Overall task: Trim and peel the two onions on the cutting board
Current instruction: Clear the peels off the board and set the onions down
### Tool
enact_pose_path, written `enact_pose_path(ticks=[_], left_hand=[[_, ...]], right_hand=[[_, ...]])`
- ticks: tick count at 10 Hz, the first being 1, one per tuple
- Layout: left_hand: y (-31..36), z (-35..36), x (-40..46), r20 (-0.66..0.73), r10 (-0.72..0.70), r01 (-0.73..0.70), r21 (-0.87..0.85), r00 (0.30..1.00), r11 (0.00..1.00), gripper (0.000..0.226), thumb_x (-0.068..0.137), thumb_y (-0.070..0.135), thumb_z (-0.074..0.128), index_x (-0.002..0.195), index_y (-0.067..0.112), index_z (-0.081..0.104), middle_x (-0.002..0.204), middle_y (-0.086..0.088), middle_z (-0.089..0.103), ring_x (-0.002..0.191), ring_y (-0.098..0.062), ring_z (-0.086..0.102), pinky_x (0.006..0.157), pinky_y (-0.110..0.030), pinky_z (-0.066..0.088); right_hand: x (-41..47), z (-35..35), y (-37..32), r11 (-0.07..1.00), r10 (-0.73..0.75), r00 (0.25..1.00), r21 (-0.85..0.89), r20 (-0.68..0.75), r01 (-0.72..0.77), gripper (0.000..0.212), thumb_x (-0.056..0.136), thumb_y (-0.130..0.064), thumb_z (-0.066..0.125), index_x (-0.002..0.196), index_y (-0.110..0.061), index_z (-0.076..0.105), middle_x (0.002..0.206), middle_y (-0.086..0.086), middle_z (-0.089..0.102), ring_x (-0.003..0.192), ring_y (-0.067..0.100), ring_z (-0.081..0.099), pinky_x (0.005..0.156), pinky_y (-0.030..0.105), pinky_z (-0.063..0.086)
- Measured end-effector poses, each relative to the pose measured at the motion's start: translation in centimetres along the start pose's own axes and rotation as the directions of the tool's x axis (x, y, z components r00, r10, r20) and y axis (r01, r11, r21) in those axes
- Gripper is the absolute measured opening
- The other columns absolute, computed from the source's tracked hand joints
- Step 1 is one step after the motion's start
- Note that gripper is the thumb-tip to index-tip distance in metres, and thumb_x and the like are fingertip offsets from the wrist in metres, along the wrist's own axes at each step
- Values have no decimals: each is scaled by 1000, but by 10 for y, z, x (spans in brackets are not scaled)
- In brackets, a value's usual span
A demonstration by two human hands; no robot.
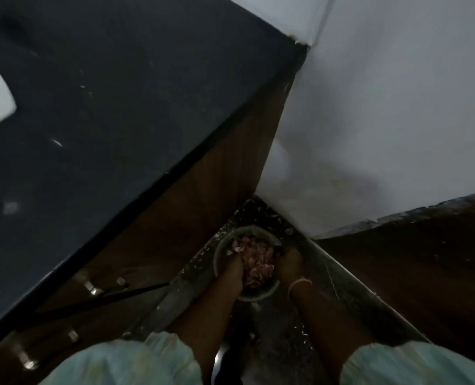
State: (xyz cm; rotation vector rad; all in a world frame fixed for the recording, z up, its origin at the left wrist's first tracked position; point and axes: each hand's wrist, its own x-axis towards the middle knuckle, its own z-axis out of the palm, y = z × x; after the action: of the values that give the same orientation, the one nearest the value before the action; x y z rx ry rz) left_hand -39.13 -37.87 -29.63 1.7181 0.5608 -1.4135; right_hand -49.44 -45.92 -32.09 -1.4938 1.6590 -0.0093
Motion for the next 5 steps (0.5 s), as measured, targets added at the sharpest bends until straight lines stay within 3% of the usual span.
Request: enact_pose_path(ticks=[1,2,3,4,5], left_hand=[[-4,3,30,42,13,-16,59,999,998,43,106,20,44,142,-2,47,144,-24,51,126,-36,56,98,-41,48],[-7,11,42,-1,-22,22,22,1000,1000,47,109,24,37,147,-3,40,151,-26,41,136,-37,45,109,-39,39],[0,18,41,-35,-7,10,101,999,995,47,109,22,36,148,-4,36,154,-24,37,139,-37,39,103,-31,37],[-1,19,45,-34,28,-23,135,999,991,48,107,19,43,148,-4,38,153,-24,40,138,-38,42,107,-36,37],[-2,22,52,-58,14,-10,64,998,998,51,108,30,37,147,-2,39,154,-20,40,138,-36,42,108,-36,35]], right_hand=[[10,9,5,997,-42,999,-60,-30,40,25,92,-11,62,105,8,70,108,26,68,102,37,65,93,41,49],[14,17,8,999,-42,993,-27,-107,39,20,88,-10,66,99,5,73,98,25,71,94,36,68,90,42,52],[13,21,6,999,-33,995,9,-98,34,19,90,-7,63,101,6,72,100,25,70,96,36,67,91,39,50],[8,18,2,1000,-2,1000,15,-29,2,24,96,-10,55,110,5,69,110,23,68,103,35,65,92,36,49],[7,10,-2,1000,-7,999,7,35,6,23,96,-9,55,112,1,68,109,17,68,104,33,64,75,20,43]])
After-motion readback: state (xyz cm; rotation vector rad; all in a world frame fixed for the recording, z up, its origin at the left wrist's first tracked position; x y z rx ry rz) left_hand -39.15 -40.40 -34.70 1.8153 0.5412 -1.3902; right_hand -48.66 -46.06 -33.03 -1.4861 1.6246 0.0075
